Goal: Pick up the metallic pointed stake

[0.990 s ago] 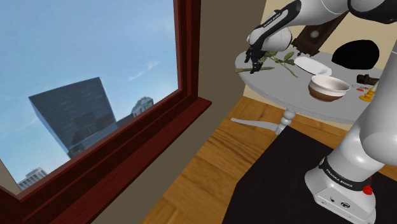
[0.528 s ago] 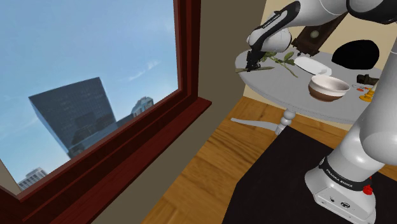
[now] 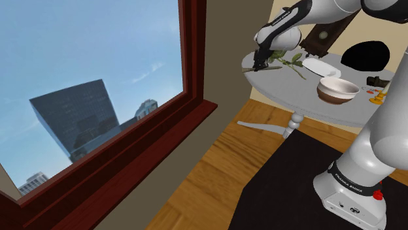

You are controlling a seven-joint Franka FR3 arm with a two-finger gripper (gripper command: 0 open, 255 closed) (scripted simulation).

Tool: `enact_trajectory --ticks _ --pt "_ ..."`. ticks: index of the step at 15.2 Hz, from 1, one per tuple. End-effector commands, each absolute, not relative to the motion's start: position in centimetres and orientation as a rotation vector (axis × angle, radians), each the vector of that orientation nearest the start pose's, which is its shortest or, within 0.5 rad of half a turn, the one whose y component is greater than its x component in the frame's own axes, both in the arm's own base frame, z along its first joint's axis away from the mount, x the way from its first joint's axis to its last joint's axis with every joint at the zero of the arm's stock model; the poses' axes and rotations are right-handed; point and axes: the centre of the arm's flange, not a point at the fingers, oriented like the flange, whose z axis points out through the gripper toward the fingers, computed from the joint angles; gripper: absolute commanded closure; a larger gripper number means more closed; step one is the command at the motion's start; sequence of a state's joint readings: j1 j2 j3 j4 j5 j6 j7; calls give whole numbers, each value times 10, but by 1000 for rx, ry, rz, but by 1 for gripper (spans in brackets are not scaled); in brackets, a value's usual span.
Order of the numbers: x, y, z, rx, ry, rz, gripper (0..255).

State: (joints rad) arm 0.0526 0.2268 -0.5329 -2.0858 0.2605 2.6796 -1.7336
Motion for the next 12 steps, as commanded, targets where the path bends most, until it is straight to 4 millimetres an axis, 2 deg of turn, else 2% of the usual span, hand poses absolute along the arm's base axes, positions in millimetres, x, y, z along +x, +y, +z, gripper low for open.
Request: enact_trajectory --ticks 1,11,12 --pt "542 -280 385 -2968 -1775 -397 255" --pt "542 -280 438 -2968 -1775 -397 255" --pt "542 -280 439 -2968 -1775 -397 255"
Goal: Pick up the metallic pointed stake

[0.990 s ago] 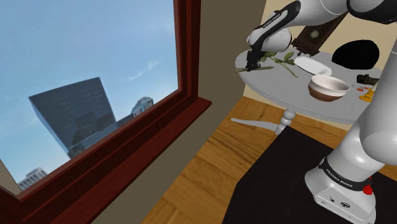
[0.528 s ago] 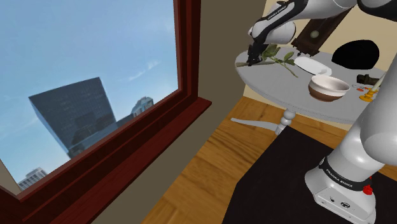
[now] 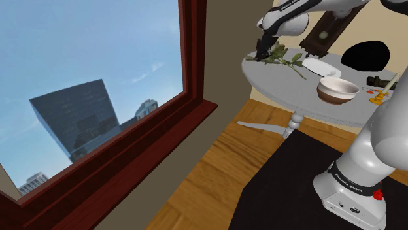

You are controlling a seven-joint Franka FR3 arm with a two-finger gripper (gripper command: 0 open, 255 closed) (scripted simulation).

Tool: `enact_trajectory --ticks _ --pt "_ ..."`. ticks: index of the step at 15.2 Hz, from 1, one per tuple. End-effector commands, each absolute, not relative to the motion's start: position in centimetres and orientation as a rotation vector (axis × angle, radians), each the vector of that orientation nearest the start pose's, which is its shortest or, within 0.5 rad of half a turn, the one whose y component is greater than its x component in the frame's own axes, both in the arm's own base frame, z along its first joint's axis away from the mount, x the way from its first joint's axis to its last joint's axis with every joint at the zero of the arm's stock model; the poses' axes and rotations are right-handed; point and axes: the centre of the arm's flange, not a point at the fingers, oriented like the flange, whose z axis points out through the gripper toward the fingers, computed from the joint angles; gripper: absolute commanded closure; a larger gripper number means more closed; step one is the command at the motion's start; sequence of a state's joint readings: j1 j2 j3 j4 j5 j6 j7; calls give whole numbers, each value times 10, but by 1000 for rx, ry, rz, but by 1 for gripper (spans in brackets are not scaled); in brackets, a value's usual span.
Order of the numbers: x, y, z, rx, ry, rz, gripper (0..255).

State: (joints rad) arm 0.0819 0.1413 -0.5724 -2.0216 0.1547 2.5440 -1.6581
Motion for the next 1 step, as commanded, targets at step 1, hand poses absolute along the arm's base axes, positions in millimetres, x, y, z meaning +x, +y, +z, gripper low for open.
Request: enact_trajectory --ticks 1 --pt "542 -280 439 -2968 -1775 -397 255"
